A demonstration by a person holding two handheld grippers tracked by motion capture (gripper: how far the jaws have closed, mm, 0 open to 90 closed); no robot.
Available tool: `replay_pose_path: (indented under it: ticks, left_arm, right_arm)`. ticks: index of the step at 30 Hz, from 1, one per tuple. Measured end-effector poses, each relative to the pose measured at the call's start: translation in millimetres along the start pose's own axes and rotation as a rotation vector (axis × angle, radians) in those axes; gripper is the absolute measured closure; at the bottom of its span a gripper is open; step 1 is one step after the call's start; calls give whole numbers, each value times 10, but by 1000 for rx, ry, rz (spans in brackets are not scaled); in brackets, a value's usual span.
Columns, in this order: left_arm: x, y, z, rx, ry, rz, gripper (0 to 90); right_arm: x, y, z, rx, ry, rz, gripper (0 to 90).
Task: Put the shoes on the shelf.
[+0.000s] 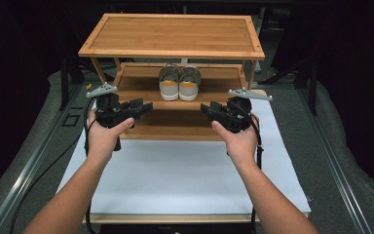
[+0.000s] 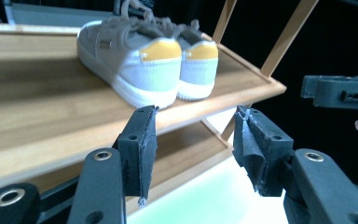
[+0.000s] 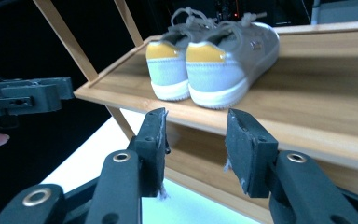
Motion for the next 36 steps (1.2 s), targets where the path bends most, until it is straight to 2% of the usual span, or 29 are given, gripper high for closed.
replay_pose_path:
  ticks: [3,6,8,16,18,25,32,36]
  left_arm:
    - [18,104,35,-2,8,-17,483]
    - [31,231,40,9,2,-52,450]
    - [42,324,41,21,7,-28,447]
    - [77,635,52,46,-12,-49,437]
    - [79,727,58,47,-5,-42,442]
    - [140,1054,112,54,-10,-22,468]
    - [257,1398,159,78,-32,-17,482]
    - [346,1580,138,95,-52,-14,485]
  right_arm:
    - [-13,125,37,17,6,-12,584]
    - [-31,291,50,38,13,-18,591]
    - [-47,390,58,47,21,-8,591]
    - [-55,729,113,91,64,43,589]
    - [-55,811,125,93,56,40,589]
    - [-111,1138,222,100,83,14,589]
    - [-237,1473,242,118,152,19,589]
    - [-294,1648,220,128,141,-13,587]
Point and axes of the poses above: each handheld gripper's, and its own axes: z roughly backward along the jaws, y roughly out of its underside, x roughly to its left, the point moved 5 cm from there along -z, roughly forward along the jaws, and after that the axes turned 13 degrees about -y, right-handed, at the moved point
